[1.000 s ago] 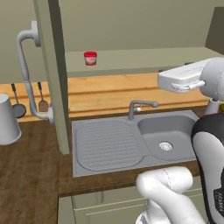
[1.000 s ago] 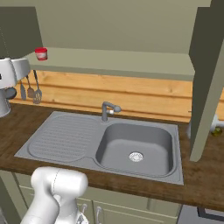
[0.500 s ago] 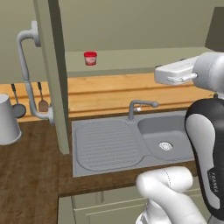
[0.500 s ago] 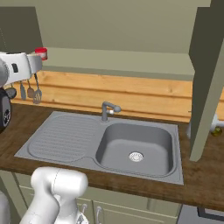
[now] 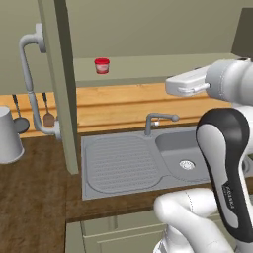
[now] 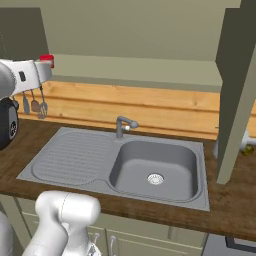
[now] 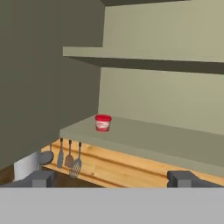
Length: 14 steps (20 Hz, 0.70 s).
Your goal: From the different types of pastries on the counter, select a croissant and place it on the cutting board. Then retrieve a jar of jam from the cabinet and place it alongside the croissant on the cutting board.
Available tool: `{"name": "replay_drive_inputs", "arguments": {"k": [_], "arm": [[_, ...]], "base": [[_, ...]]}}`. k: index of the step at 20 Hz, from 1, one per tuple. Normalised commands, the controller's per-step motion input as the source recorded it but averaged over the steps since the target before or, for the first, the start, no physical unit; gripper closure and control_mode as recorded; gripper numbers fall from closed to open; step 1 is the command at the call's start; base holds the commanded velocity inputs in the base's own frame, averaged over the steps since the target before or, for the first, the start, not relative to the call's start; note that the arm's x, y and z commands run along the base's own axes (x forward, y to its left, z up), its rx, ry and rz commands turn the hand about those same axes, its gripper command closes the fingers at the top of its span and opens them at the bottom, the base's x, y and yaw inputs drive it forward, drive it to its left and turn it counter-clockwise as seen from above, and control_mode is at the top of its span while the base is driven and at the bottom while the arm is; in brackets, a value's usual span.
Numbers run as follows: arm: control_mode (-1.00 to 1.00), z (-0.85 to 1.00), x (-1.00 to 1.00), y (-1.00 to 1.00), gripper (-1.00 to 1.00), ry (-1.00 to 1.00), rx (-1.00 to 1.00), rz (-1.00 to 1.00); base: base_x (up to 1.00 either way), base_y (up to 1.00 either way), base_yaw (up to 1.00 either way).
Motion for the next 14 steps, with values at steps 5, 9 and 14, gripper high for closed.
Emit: {"name": "replay_drive_inputs", "arguments": {"k": [5, 9, 14], "arm": [[-1.00, -0.02, 0.07, 0.22, -1.00, 0.02, -0.04, 0.00], [-1.00, 0.00, 0.31, 0.15, -1.00, 0.07, -0.04, -0.04], [-1.00, 0.00, 0.31, 0.14, -1.00, 0.07, -0.02, -0.03]], "base": [[0.00, 0.00, 0.00], [0.00, 0.00, 0.00], [0.00, 0.00, 0.00]]}}
